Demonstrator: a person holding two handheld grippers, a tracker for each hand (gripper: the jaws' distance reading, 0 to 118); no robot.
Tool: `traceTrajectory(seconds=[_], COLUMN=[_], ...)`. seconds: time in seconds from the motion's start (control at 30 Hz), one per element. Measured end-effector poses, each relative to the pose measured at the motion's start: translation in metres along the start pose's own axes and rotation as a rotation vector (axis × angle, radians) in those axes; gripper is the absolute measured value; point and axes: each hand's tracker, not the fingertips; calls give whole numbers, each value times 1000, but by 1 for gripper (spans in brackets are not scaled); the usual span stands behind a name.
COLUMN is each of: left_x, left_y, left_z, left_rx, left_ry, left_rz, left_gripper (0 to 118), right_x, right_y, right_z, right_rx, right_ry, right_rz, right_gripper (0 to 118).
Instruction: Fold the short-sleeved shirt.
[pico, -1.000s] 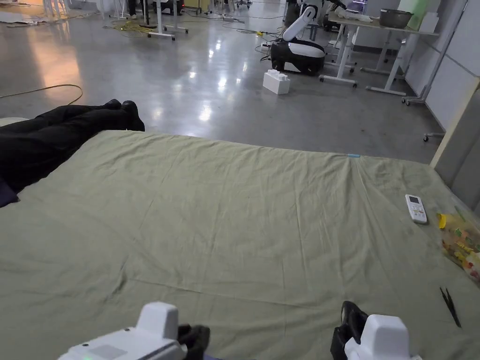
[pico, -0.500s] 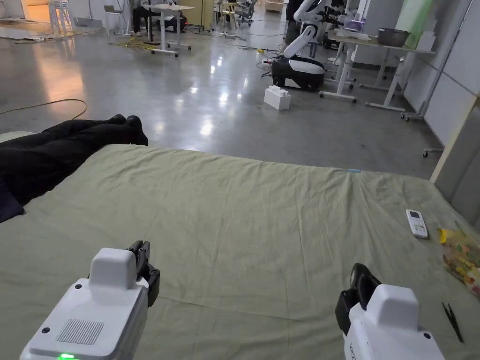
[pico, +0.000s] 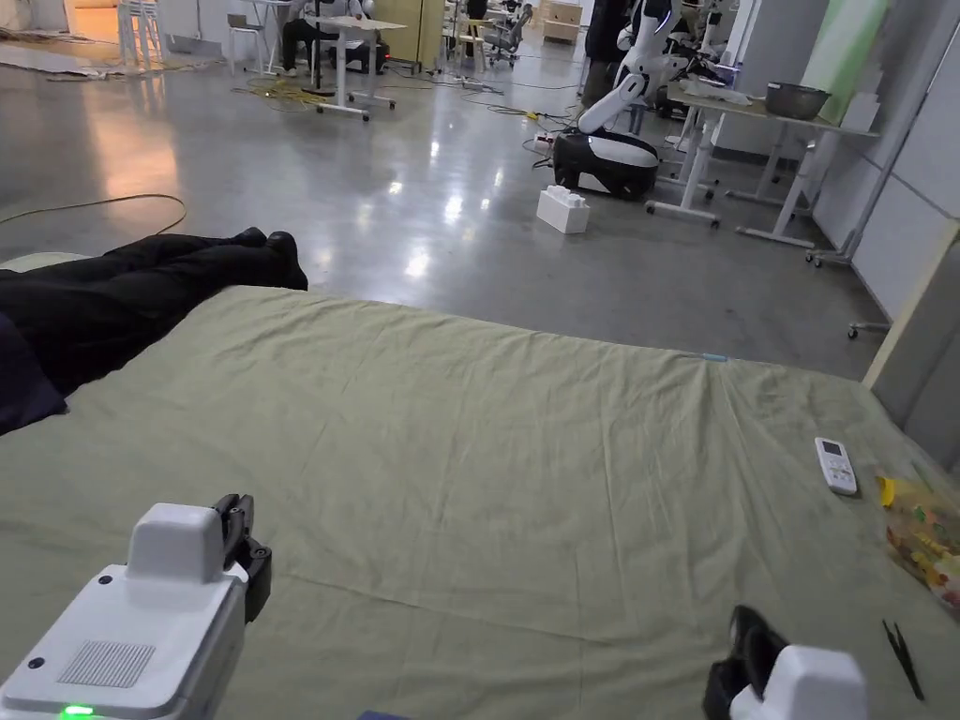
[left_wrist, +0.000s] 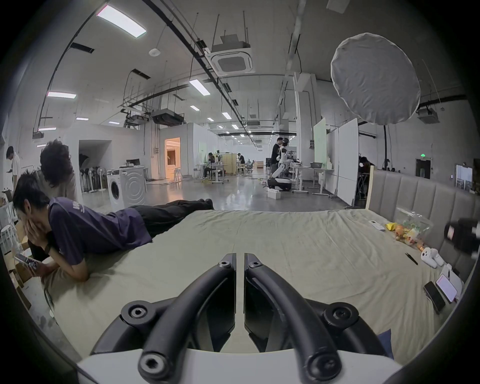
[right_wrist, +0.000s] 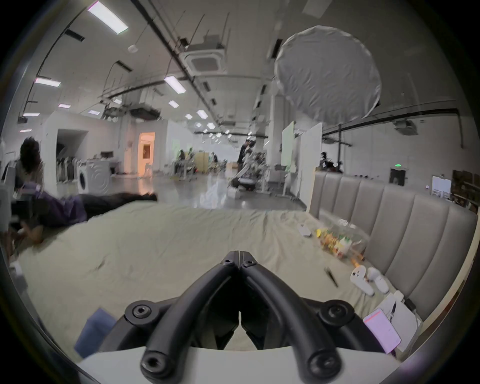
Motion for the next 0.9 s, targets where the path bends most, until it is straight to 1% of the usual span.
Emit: traceTrajectory(seconds=[0.07,0.13,0.17,0.27,0.33,0.37,0.4,0.43,0.6,0.63,0.7,0.73,0.77,0.83,0.87,0.9], left_x=[-3,-5,-5,-5,-6,-6,-7,-8,-13,-14,-16,-18,-21,-20,-20,-19], left_y=[-4,-12,-15,-29,-39,-43,-49,-54,-82,-88,-97,-103,-108,-115,-119,-121], left_z=[3,7,8,12,13,14,15,15,13,10,4,0,-5,-11,-14,-18], left_rx=[-9,-17,-24,-60,-96,-123,-152,-178,-346,-392,-470,-513,-537,-590,-604,-631], left_ry=[-9,-17,-20,-41,-56,-70,-90,-101,-179,-196,-235,-271,-308,-402,-443,-528], left_rz=[9,12,11,7,8,15,24,31,46,60,117,159,194,201,214,261], left_gripper=[5,5,5,5,5,5,5,5,6,6,6,10,23,53,72,82], right_x=[-22,-45,-54,-90,-108,-112,-118,-121,-122,-120,-115,-112,-111,-112,-111,-109], right_y=[-20,-40,-47,-65,-78,-84,-96,-103,-135,-140,-147,-147,-146,-145,-147,-148], right_z=[9,14,15,11,1,-3,-11,-18,-41,-44,-47,-44,-44,-44,-43,-44], right_rx=[-47,-104,-125,-160,-179,-203,-265,-298,-365,-380,-393,-388,-384,-379,-377,-378], right_ry=[36,106,123,192,212,220,227,237,196,185,177,174,173,182,184,186], right_rz=[37,26,23,53,72,64,33,22,45,36,-8,-19,-13,11,13,6], right_gripper=[0,0,0,0,0,0,0,0,0,0,0,0,0,0,0,0])
